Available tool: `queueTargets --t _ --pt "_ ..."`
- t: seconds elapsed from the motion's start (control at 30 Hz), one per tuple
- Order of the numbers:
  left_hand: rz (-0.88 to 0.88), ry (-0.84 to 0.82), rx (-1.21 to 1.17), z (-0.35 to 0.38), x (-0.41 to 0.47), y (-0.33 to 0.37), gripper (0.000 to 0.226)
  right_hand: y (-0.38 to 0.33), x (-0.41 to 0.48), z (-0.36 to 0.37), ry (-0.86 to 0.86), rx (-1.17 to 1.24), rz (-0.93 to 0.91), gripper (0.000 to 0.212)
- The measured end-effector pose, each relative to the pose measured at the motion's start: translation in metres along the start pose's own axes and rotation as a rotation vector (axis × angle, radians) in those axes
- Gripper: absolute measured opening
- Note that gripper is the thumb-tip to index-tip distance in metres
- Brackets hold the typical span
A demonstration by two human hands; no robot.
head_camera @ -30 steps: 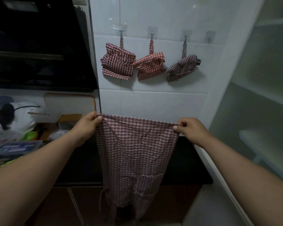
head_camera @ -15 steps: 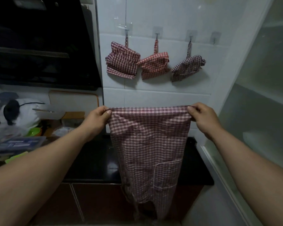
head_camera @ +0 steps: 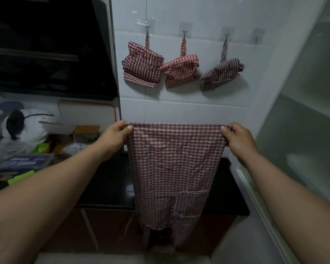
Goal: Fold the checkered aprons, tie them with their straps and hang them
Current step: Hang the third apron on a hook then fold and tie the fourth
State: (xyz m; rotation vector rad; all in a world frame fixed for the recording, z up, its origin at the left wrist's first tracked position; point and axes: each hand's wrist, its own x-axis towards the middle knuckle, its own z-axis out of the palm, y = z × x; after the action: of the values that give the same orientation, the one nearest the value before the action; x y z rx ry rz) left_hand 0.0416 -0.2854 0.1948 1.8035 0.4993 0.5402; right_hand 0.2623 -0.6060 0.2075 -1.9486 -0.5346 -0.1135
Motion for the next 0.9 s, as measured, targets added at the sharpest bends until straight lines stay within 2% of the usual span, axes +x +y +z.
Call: queueTargets --t 0.47,0.7,0.8,0.9 --pt "-0.02 0.286 0.05 0.065 0.011 0.01 0.031 -0.017 -0.009 0.039 0.222 -0.103 0.132 0.033" --pt "0.034 0.209 0.02 0.11 0.009 0.024 0.033 -0.044 -0.021 0.076 0.146 -0.158 0.003 0.043" --pt "0.061 0.176 0.017 0.128 0.008 0.026 0.03 -0.055 -0.028 0.094 0.069 -0.158 -0.057 0.05" --pt "0.073 0.158 0.027 0.136 0.007 0.028 0.025 -0.057 -0.034 0.105 -0.021 -0.105 -0.07 0.047"
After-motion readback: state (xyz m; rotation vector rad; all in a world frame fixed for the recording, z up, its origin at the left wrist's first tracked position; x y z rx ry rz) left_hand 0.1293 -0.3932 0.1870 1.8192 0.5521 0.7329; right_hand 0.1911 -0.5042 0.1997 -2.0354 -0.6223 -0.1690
